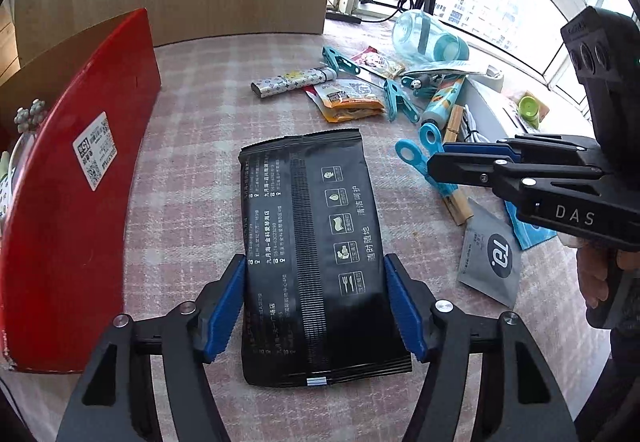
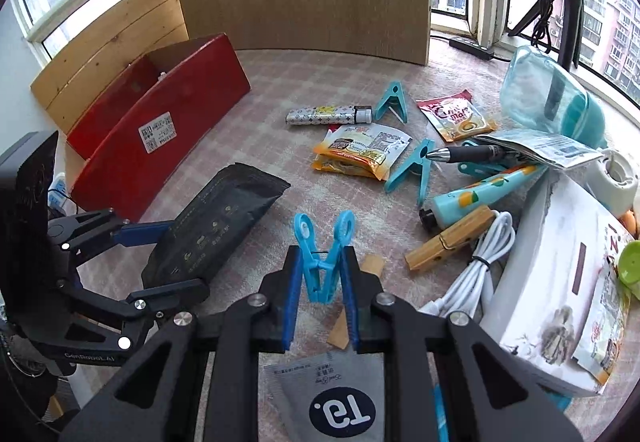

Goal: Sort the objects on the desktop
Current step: 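Carry the black pouch with the left tool while the right tool carries the blue clothespin to the box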

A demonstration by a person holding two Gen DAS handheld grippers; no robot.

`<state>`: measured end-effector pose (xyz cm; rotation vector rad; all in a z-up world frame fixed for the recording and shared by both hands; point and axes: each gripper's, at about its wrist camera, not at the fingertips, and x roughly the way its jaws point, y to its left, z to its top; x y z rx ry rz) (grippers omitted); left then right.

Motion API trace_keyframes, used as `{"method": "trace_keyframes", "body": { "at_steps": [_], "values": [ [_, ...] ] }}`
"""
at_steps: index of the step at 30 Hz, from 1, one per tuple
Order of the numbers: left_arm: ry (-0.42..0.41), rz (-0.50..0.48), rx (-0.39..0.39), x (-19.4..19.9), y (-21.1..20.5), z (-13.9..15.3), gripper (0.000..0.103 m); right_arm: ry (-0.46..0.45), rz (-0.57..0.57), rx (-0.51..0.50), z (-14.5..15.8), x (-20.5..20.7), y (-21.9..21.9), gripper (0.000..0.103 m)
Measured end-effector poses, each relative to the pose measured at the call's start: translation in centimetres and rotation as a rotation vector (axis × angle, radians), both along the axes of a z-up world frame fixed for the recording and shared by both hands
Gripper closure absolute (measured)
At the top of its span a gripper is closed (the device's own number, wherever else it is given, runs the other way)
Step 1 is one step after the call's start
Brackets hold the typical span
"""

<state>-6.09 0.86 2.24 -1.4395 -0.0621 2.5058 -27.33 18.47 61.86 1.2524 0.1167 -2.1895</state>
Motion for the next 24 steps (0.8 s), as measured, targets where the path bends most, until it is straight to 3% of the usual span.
{"method": "trace_keyframes", "body": {
  "at_steps": [14, 18, 24],
  "values": [
    [0.145, -0.01, -0.003, 2.3, -1.9, 7.0, 0.039, 0.094, -0.009, -0.099, 6.1, 2.8, -0.6, 0.084],
    [0.183, 0.036, -0.018, 3.3, -5.2, 8.9, 0.038, 0.126, 0.02, -0.135, 8.6, 3.7, -2.8, 0.084],
    [0.194, 0.192, -0.079, 3.4, -13.1, 9.7, 0.038, 0.169, 0.123, -0.171, 11.9, 5.1, -10.1, 0.084]
  ]
}}
